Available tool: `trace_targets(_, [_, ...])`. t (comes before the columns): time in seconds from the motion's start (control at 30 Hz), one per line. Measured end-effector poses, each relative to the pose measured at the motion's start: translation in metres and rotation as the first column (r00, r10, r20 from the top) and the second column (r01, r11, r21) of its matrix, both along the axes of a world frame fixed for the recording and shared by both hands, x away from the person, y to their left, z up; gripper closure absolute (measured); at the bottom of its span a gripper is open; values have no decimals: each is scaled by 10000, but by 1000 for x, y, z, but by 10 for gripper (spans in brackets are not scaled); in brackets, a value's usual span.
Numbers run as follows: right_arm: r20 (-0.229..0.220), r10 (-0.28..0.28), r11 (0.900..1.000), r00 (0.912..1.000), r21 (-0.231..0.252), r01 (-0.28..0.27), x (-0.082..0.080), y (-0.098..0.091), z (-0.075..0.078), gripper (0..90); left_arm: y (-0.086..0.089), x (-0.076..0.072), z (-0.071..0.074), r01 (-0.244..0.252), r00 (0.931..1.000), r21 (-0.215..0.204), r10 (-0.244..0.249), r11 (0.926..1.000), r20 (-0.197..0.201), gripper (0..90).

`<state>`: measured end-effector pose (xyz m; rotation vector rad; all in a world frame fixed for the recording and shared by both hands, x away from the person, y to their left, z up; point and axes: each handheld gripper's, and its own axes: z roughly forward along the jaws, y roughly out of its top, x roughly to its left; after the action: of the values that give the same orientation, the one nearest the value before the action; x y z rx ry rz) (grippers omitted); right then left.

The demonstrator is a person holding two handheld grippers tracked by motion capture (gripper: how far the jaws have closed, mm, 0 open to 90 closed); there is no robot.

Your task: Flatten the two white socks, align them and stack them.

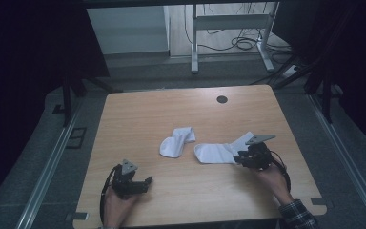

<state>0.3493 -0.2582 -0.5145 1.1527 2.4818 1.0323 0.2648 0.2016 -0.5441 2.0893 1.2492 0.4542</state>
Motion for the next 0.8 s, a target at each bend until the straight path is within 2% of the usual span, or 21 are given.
trace_targets(0.1, [40, -191, 9998, 9998, -85, 192, 1, -7, 2, 614, -1, 1, 1, -138, 9999, 5, 138, 9999, 1, 182])
trace_targets(0.23, [119, -470, 9989, 9988, -89, 471, 3, -17, 3, 590, -11, 5, 6, 144, 9998, -188, -147, 9997, -123, 263])
trace_targets(0.37, [249, -673, 9976, 9974, -130, 677, 5, -25, 4, 566, -31, 9, 15, 731, 9972, -130, -729, 9972, 163, 302])
trace_targets(0.53, [312, -1025, 9947, 9942, -96, 1028, 9, -37, 5, 540, -58, 21, 26, 1340, 9900, -178, -1331, 9908, 473, 335])
trace_targets(0.67, [394, -1296, 9916, 9908, 17, 1296, 12, -45, 5, 519, -79, 33, 32, 1626, 9854, -82, -1619, 9867, 529, 346])
trace_targets(0.8, [446, -1525, 9883, 9873, 36, 1525, 17, -52, 4, 516, -96, 45, 37, 1762, 9832, -176, -1752, 9842, 504, 364])
